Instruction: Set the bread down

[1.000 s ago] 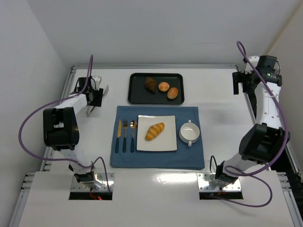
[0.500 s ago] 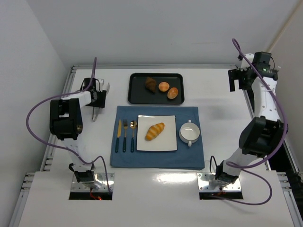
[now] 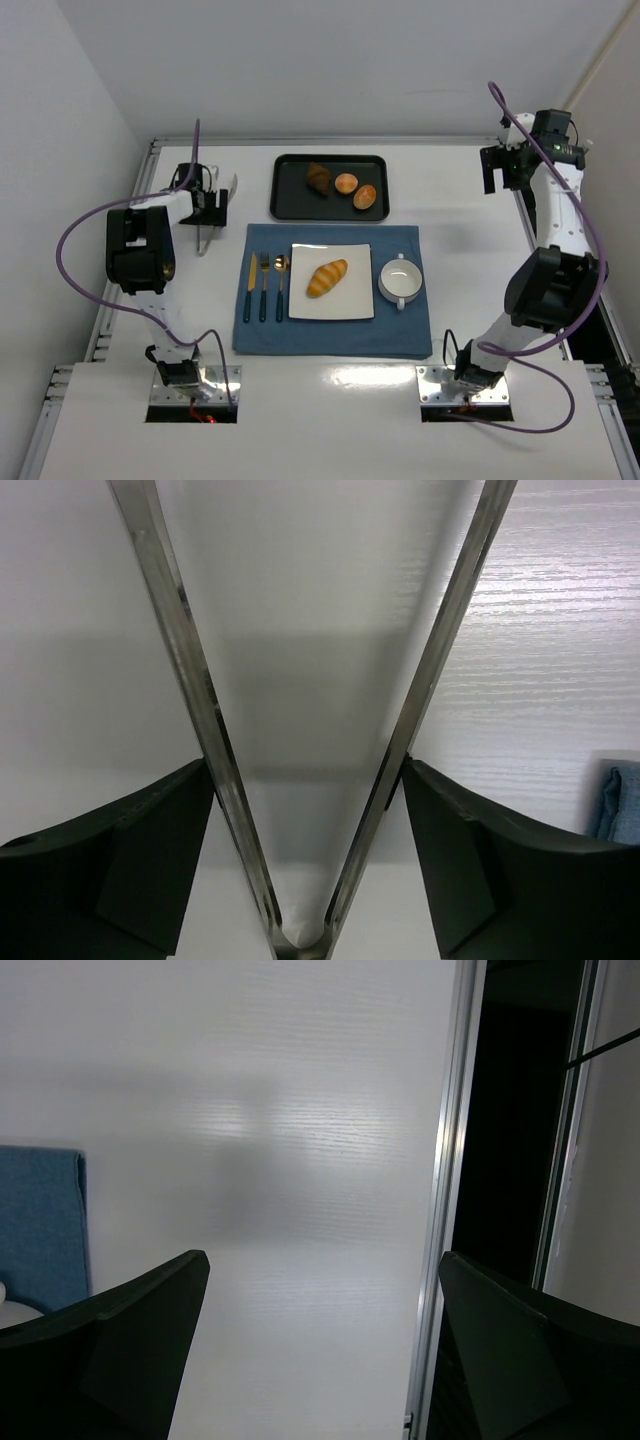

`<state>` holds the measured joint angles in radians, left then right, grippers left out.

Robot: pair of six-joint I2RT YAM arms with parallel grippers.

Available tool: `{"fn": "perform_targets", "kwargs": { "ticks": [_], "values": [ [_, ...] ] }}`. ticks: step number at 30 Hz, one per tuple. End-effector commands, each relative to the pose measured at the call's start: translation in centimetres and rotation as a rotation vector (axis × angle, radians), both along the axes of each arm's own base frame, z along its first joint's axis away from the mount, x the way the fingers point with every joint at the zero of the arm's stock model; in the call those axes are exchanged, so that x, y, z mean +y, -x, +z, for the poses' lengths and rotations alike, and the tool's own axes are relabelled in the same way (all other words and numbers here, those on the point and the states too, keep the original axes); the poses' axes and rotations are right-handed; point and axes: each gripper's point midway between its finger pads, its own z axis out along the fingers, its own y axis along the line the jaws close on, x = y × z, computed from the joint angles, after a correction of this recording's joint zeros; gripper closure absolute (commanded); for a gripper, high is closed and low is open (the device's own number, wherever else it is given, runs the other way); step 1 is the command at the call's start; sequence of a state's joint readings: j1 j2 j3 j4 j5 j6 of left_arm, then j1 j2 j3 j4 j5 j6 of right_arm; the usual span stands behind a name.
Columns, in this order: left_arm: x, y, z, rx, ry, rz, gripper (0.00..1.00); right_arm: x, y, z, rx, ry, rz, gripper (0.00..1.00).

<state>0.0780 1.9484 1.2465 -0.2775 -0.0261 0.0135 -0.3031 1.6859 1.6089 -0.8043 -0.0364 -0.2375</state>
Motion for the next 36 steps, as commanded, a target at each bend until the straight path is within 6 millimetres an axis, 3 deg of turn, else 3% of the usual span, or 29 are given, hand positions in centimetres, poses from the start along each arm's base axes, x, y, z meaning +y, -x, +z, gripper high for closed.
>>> {"fn": "perform_targets", "kwargs": {
  "ticks": [1, 6, 10, 11, 16, 20, 21, 25, 30, 36],
  "values": [
    [-0.7, -1.6, 3.2, -0.086, 0.029, 0.0, 0.25, 0.4, -0.4, 0.9, -0.03, 0.013, 0.026, 0.0],
    [-0.9, -1.9, 6.6, -0.162, 0.037, 0.002, 0.05, 0.5, -0.4, 0.9, -0.032, 0.007, 0.032, 0.0],
    [-1.1, -2.0, 11.2, -0.237, 0.052, 0.007, 0.02, 0.4, -0.9, 2.0, -0.058, 0.015, 0.032, 0.0],
    [-1.2, -2.2, 14.1, -0.304, 0.054, 0.011, 0.01, 0.3, -1.1, 2.6, -0.073, 0.02, 0.032, 0.0],
    [-0.2, -0.9, 19.7, -0.397, 0.075, 0.024, 0.0, -1.6, -0.2, 5.1, -0.126, 0.072, -0.056, 0.0],
    [1.1, 0.8, 21.1, -0.378, 0.071, 0.059, 0.0, -3.5, 1.3, 5.4, -0.138, 0.15, -0.149, 0.0],
    [1.4, 1.4, 20.5, -0.365, 0.076, 0.067, 0.0, -3.6, 1.8, 4.9, -0.127, 0.157, -0.159, 0.0],
    [2.8, 2.4, 21.8, -0.404, 0.055, 0.092, 0.0, -3.9, 2.6, 5.1, -0.145, 0.165, -0.184, 0.0],
    [3.1, 3.3, 21.7, -0.394, 0.078, 0.104, 0.0, -4.9, 3.4, 5.7, -0.164, 0.17, -0.228, 0.0],
    [3.0, 3.4, 22.2, -0.407, 0.089, 0.116, 0.0, -4.8, 3.7, 5.9, -0.17, 0.15, -0.228, 0.0]
  ]
}}
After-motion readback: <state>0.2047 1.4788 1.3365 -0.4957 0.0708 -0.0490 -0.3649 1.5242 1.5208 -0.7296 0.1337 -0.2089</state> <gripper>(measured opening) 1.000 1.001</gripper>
